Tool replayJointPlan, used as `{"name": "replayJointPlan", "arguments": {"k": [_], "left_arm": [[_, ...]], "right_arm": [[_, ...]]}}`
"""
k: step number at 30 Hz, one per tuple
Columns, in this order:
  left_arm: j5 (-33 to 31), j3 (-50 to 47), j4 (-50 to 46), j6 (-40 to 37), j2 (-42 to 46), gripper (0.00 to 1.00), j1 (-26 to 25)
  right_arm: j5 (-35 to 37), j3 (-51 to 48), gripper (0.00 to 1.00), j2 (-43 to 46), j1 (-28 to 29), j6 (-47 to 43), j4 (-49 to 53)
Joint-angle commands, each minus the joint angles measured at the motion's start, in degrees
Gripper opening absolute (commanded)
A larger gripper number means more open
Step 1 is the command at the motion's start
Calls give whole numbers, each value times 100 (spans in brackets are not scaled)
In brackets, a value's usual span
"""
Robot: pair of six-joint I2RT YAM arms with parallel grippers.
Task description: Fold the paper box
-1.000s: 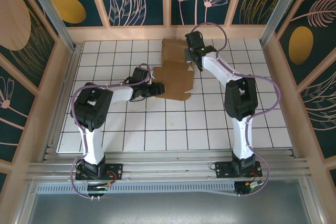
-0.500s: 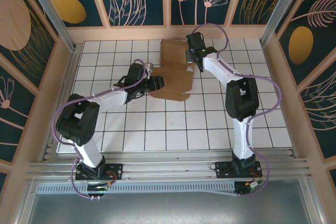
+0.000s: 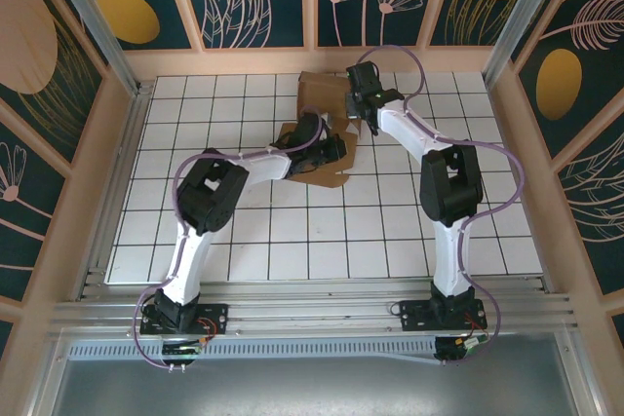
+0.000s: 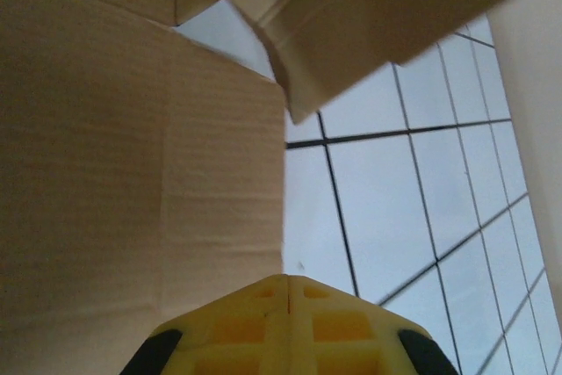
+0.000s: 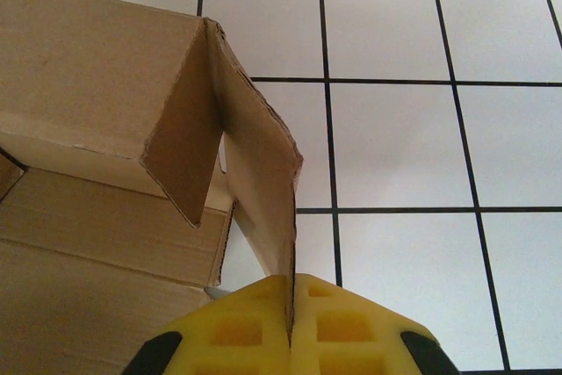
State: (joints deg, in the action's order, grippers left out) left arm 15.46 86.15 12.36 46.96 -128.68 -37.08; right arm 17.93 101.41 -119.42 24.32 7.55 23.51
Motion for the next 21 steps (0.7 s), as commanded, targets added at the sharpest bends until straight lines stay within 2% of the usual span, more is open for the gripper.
{"name": "replayJointPlan", "arguments": {"k": [1,8,21], "left_arm": [[207,399,22,258,-381,1,16],[331,416,-162,259,-752,1,-1],[319,353,-75,345,-962,1,-1]], "right_arm": [[-122,-177,2,159,22,-24,279],[-235,-81,2,188,30,136,382],[-889,135,3,76,43,1300,701]]}}
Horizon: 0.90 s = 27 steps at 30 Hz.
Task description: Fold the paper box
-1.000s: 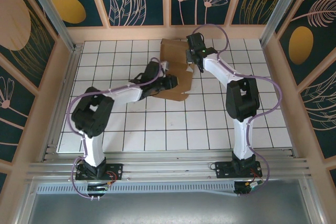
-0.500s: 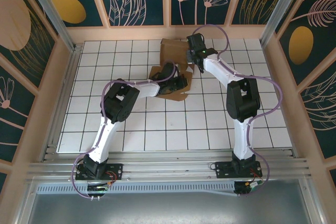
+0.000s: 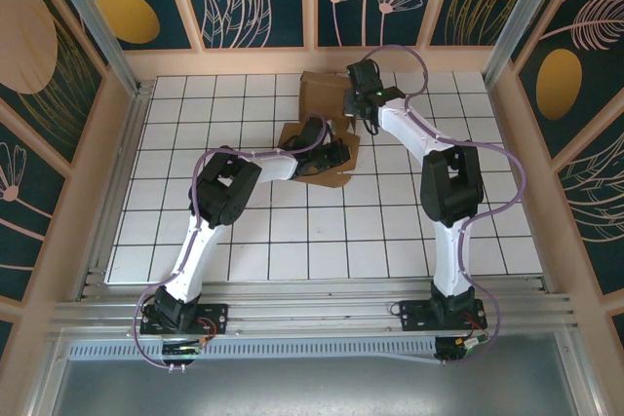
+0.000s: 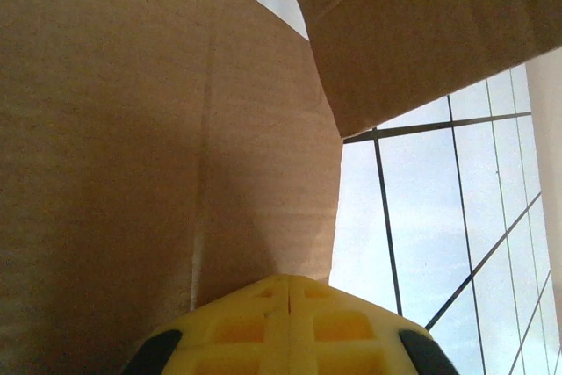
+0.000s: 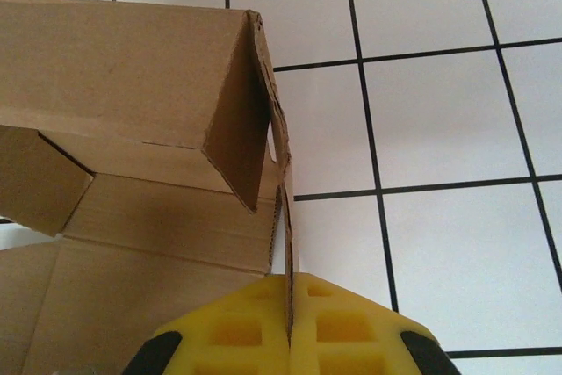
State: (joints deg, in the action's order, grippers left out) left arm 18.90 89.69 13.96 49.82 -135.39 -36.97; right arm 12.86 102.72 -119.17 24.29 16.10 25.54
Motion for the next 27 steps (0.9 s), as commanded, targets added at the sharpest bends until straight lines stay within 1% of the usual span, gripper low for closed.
{"name": "replayJointPlan", "arguments": {"k": [1,11,15,18,23,27], "left_arm": [[-26,3,-243,49,-287,1,-14],[-35,-3,-87,83,-140,1,-16],[-26,109,-96,81,-134,3,-13],[8,136,-45,105,-121,5,-14],[9,-48,67,50,124,17,-12],[-13,-349,217,-49,543,34,-14]], "right_arm": [[-410,-50,2,47,42,483,457],[-693,-751,2,87,94,938,-100],[-988,-1119,2,183,106,1238,-465],[-1077,-1336,2,201,101,1377,-631],[-779,-1463,2,202,95,1310,-646],[-659,-1539,2,254,94,1177,-739]]}}
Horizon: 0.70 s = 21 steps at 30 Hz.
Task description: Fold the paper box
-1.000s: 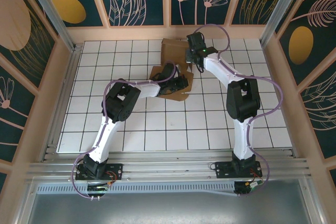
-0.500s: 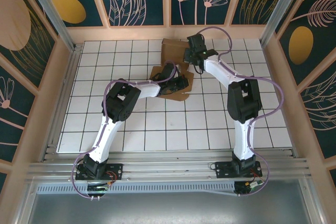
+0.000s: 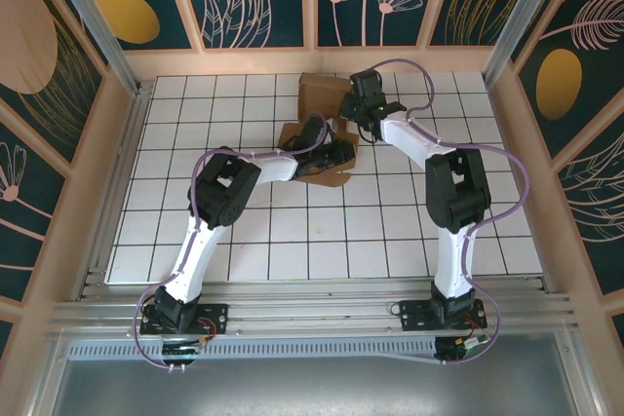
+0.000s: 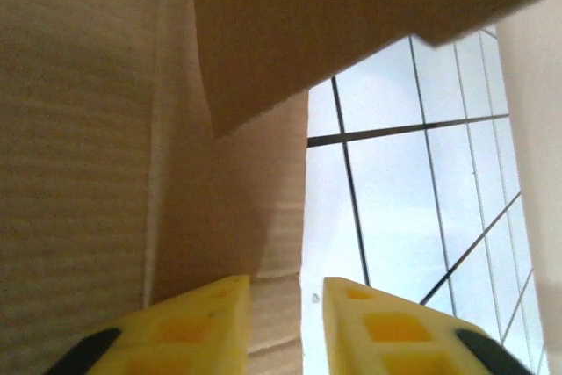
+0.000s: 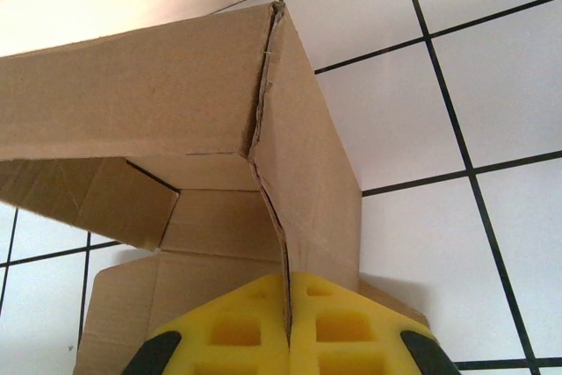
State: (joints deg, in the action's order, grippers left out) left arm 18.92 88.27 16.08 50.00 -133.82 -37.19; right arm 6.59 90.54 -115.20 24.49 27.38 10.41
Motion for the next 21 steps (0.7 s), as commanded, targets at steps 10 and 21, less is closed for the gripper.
{"name": "replayJointPlan", "arguments": {"k": [10,21], "left_arm": [[-322,-1118,19,-415,1908,61,17],[-1319,-552,-1433,-1013,2576,66,1512]], "right_arm": [[97,-352,2,-127,82,-39,760],[45,-452,3,-73,125,-96,633]]}}
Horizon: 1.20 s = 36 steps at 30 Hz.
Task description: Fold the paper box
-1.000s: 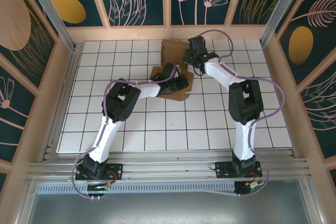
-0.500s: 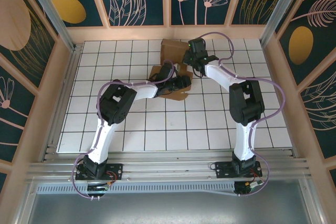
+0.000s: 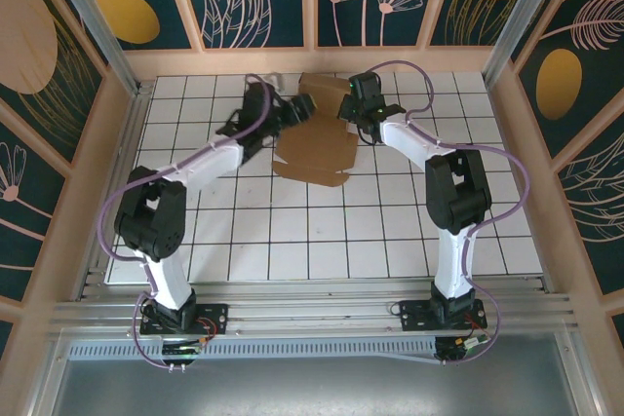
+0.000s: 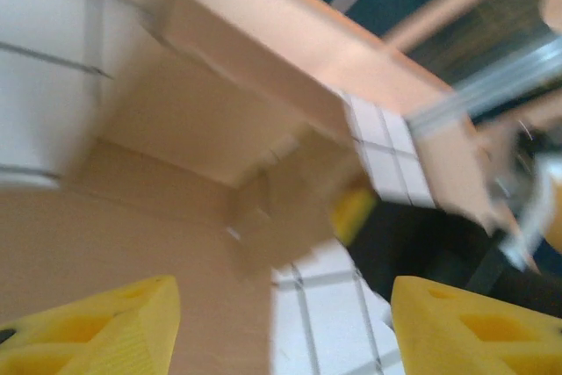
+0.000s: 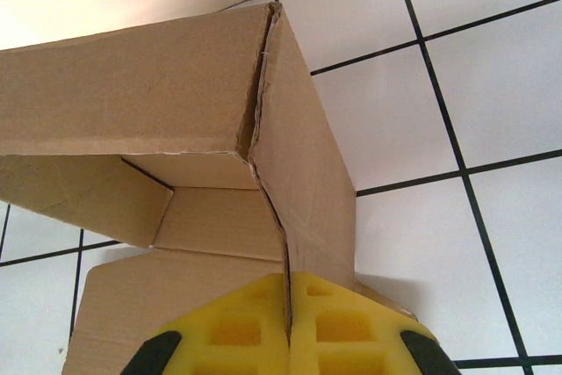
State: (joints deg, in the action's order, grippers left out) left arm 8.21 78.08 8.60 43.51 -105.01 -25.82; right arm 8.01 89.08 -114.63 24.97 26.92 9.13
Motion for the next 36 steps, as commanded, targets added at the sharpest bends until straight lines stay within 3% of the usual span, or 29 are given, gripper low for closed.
{"name": "replayJointPlan", "arguments": {"k": [1,7,12,18,23,28,36], "left_arm": [[-203,896,-963,-512,-538,67,485],[721,3905,-2536,-937,-2349,80,693],[1524,5150,-2472,-620,-3313,87,741],[1710,5287,-2223,-250,-3717,86,788],[1576,5109,-2222,-307,-3728,72,800],[1879,4758,-1993,-91,-3672,59,804],[2344,4437,-1581,316,-3576,57,798]], "right_arm": [[-103,-311,3,-131,87,-67,741],[-132,-378,3,-130,148,-235,662],[-137,-424,3,-140,220,-413,626],[-168,-353,4,-183,254,-503,635],[-193,-304,5,-200,257,-530,651],[-381,-277,8,-211,254,-363,558],[-854,-49,17,-373,257,220,179]]}}
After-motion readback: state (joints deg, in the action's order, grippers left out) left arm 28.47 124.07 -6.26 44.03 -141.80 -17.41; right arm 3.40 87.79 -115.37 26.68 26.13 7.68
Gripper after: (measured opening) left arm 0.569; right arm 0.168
